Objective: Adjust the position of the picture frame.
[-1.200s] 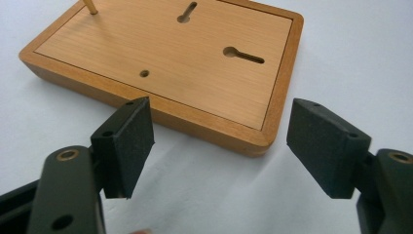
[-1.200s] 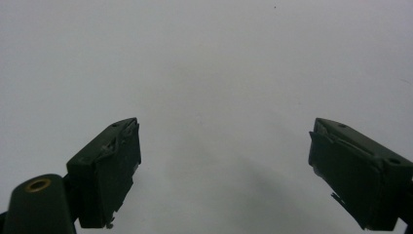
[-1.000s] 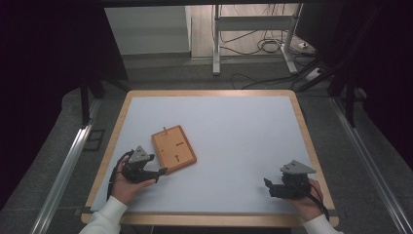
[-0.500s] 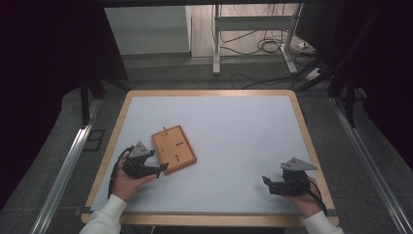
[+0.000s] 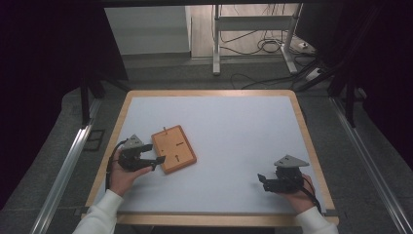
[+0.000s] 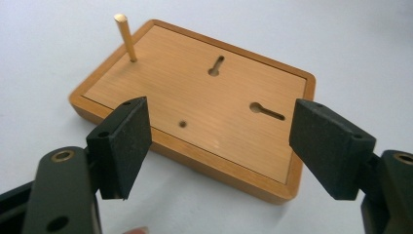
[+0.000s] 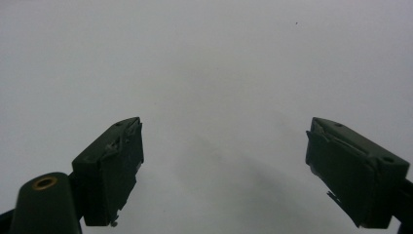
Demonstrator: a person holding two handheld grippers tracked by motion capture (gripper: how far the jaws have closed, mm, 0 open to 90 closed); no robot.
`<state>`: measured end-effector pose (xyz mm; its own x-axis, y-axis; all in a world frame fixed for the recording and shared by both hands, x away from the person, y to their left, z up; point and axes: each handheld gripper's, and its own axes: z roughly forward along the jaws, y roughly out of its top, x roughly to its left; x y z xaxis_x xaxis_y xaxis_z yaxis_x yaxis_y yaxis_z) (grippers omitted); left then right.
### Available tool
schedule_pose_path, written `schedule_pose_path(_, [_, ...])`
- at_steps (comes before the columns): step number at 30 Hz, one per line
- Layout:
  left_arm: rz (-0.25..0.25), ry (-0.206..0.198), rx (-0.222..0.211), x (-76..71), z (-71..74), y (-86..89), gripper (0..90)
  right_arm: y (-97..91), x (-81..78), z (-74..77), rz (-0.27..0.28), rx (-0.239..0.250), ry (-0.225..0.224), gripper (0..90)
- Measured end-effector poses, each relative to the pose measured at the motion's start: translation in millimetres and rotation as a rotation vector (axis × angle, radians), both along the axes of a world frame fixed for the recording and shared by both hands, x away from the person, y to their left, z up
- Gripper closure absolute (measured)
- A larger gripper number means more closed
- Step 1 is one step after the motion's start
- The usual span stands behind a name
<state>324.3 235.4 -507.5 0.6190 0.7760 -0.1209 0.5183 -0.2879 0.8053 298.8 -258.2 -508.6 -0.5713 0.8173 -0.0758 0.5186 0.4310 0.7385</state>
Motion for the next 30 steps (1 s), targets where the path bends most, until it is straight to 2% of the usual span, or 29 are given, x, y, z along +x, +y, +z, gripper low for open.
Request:
schedule_pose_path(6, [0.017, -0.002, 0.025, 7.9, 5.5, 2.8, 23.0, 1.4, 0.1, 0.9, 0.019, 0.007, -0.002, 13.9])
schedule_pose_path(10, [0.035, -0.013, 0.023, 16.1, 12.8, 6.8, 23.0, 0.3, -1.2, 2.4, 0.012, 0.018, -0.004, 13.9])
schedule_pose_path(16, [0.047, -0.066, 0.039, 30.0, 24.3, 6.9, 21.5, 0.6, -5.5, 5.0, 0.014, 0.012, -0.02, 13.9])
schedule_pose_path(19, [0.039, -0.066, 0.042, 34.9, 23.9, 5.2, 21.6, -0.8, -7.7, 4.8, 0.01, 0.015, -0.017, 13.8])
schedule_pose_path(23, [0.024, -0.062, 0.081, 51.2, 19.6, -0.5, 22.3, -1.2, -7.2, 3.4, 0.013, 0.011, -0.016, 13.8])
schedule_pose_path(28, [0.012, -0.041, 0.097, 69.5, 7.9, -6.5, 23.5, 0.6, -2.5, 0.4, 0.026, 0.011, -0.007, 13.8])
schedule_pose_path(30, [0.01, -0.033, 0.116, 74.2, 3.4, -9.5, 24.9, 0.6, -2.0, -1.5, 0.029, 0.008, 0.0, 13.8])
